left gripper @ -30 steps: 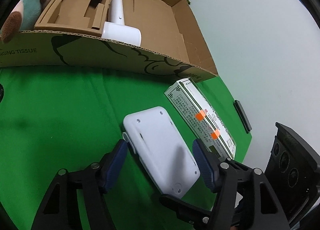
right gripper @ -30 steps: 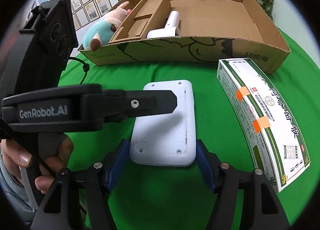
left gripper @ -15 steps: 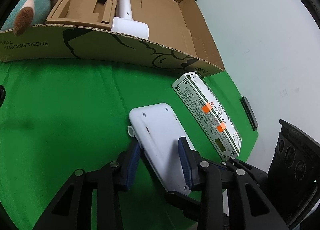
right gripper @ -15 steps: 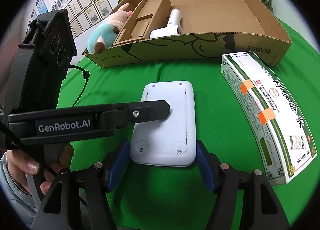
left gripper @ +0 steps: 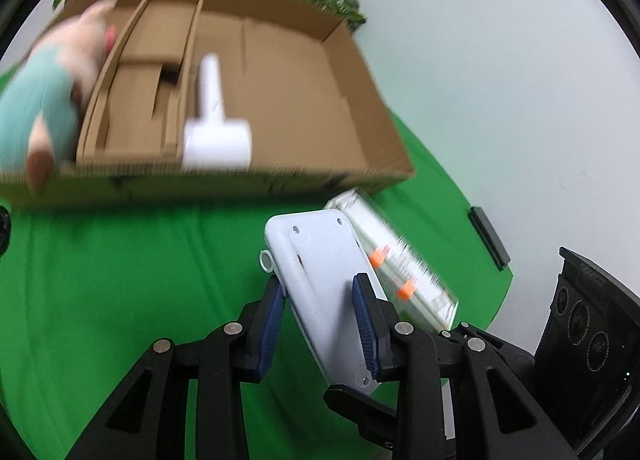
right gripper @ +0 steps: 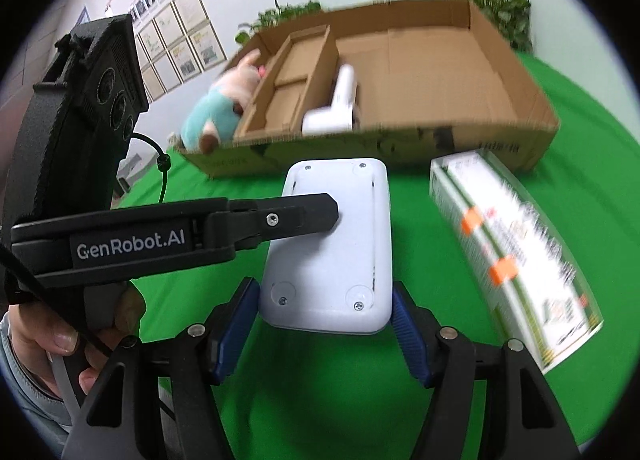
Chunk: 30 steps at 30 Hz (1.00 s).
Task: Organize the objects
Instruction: 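Close the right gripper on the white rectangular device, then lift the white device with the right gripper and carry it over the box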
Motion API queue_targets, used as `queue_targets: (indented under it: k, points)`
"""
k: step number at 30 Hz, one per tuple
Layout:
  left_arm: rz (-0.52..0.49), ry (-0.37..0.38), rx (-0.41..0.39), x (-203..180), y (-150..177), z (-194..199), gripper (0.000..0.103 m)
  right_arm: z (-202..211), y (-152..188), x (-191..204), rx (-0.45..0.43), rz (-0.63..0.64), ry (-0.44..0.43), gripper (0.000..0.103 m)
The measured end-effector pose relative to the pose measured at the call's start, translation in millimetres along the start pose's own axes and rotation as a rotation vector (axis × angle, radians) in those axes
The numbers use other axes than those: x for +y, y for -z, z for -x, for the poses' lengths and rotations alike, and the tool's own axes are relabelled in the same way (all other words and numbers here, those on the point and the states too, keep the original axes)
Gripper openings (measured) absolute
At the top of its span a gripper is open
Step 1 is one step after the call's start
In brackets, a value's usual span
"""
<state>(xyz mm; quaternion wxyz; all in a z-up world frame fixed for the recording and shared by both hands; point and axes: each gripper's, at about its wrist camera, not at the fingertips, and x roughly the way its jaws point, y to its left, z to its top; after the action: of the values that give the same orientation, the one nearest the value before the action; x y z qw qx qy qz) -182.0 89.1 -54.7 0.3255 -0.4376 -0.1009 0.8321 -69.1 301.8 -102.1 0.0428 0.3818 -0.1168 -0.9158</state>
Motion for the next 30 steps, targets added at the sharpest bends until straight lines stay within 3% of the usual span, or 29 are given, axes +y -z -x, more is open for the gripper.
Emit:
queue_targets:
  k: [15,30]
  points:
    - [-0.169,-0.013,-0.19,-54,-104,58,0.032,46,-92,13,-0.234,0.058,0.044,0.065]
    - [-0.228,-0.029,-0.245,-82,-198,87,0.032,62,-159,11,-0.327,0.072,0.043,0.065]
